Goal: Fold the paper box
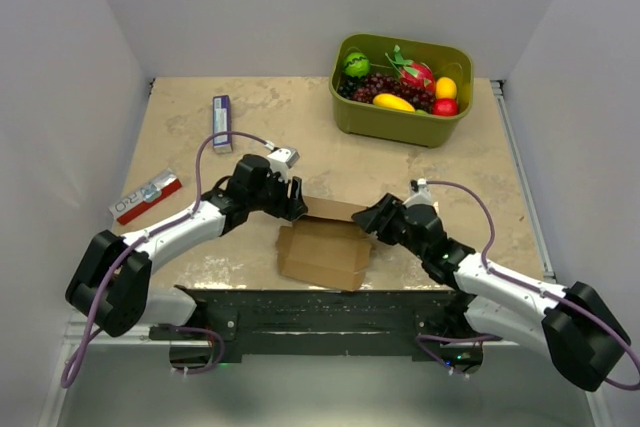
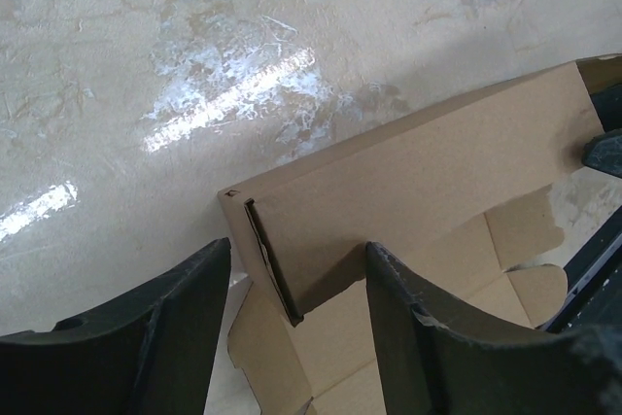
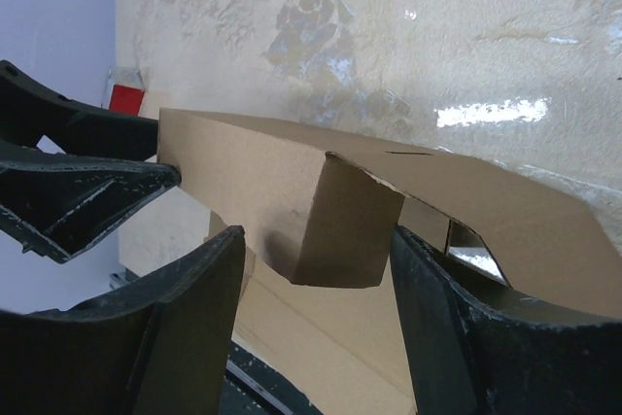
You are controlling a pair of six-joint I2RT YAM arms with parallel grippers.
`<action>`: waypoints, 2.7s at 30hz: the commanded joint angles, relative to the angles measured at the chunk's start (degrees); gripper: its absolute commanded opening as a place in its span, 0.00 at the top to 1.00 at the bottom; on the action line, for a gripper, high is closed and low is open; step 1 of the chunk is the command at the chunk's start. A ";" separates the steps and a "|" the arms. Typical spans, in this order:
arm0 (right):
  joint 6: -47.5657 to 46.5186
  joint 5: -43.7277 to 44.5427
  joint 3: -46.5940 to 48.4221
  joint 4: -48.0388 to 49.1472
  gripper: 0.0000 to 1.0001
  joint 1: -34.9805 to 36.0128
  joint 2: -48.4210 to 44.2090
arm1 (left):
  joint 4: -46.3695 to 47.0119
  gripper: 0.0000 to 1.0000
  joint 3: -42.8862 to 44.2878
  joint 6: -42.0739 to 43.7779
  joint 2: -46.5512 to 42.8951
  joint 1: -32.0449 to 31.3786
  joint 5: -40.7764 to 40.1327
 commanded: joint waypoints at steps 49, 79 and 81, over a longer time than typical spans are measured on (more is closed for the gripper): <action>-4.83 4.10 -3.13 -5.16 0.41 0.33 -15.32 | 0.12 0.44 1.02 0.14 1.16 0.33 3.01; -13.54 10.08 3.11 -2.02 0.70 0.51 7.22 | 0.65 0.45 1.11 0.05 0.55 0.33 3.36; -14.15 9.64 3.02 0.26 0.70 0.59 8.19 | 0.74 0.45 1.11 0.05 0.55 0.24 3.27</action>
